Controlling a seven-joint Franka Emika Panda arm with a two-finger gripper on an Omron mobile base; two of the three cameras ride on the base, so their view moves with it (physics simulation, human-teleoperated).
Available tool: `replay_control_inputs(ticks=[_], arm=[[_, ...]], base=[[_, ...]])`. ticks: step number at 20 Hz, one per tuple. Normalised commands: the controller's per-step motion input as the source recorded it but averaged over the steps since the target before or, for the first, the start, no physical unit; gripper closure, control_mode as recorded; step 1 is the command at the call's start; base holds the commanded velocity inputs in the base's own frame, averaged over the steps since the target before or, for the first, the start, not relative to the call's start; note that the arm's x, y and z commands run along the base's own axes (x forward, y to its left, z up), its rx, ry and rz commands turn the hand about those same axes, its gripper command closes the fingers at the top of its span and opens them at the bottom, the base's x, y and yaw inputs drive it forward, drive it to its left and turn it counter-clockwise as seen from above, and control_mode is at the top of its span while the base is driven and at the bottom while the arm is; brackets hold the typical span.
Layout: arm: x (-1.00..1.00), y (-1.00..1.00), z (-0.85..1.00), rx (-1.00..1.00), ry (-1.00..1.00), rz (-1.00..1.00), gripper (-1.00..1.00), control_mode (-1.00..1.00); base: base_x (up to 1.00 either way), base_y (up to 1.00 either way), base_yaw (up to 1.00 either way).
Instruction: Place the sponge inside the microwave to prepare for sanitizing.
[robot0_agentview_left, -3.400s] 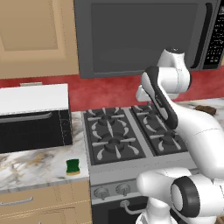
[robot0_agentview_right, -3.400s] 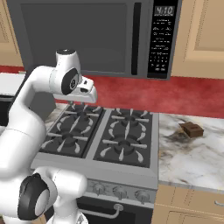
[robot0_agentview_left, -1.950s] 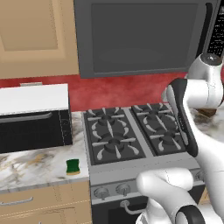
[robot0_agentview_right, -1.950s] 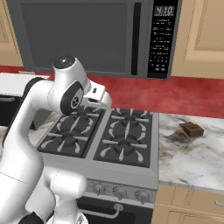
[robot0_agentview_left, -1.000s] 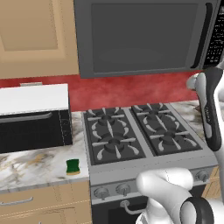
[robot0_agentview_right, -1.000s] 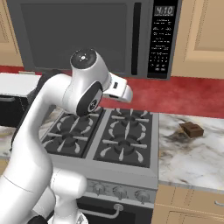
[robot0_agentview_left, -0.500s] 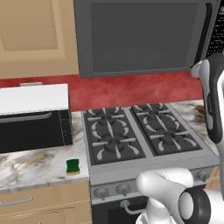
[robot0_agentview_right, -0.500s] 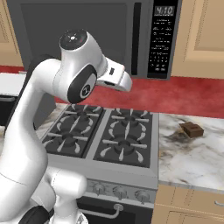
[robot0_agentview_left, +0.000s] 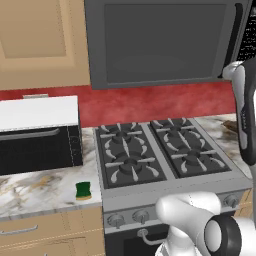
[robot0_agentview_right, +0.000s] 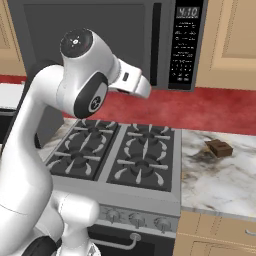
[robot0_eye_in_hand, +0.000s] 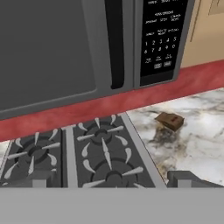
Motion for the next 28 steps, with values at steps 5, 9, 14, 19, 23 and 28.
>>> replay_control_inputs(ticks=[5, 9, 14, 19, 23, 28], arm=[[0.00, -0.03, 0.46, -0.02, -0.02, 0.00, -1.00, -1.00], [-0.01, -0.28, 0.39, 0.00, 0.00, 0.00, -1.00, -1.00], [0.16, -0.12, 0.03, 0.01, 0.00, -0.01, -1.00, -1.00], [0.64, -0.09, 0.00, 0.00, 0.00, 0.01, -1.00, -1.00], [0.43, -0.28, 0.00, 0.00, 0.00, 0.04, -1.00, -1.00], [0.55, -0.20, 0.00, 0.00, 0.00, 0.05, -1.00, -1.00]], base=[[0.00, 0.00, 0.00], [0.00, 0.00, 0.00], [0.00, 0.00, 0.00], [0.00, 0.00, 0.00], [0.00, 0.00, 0.00], [0.00, 0.00, 0.00]])
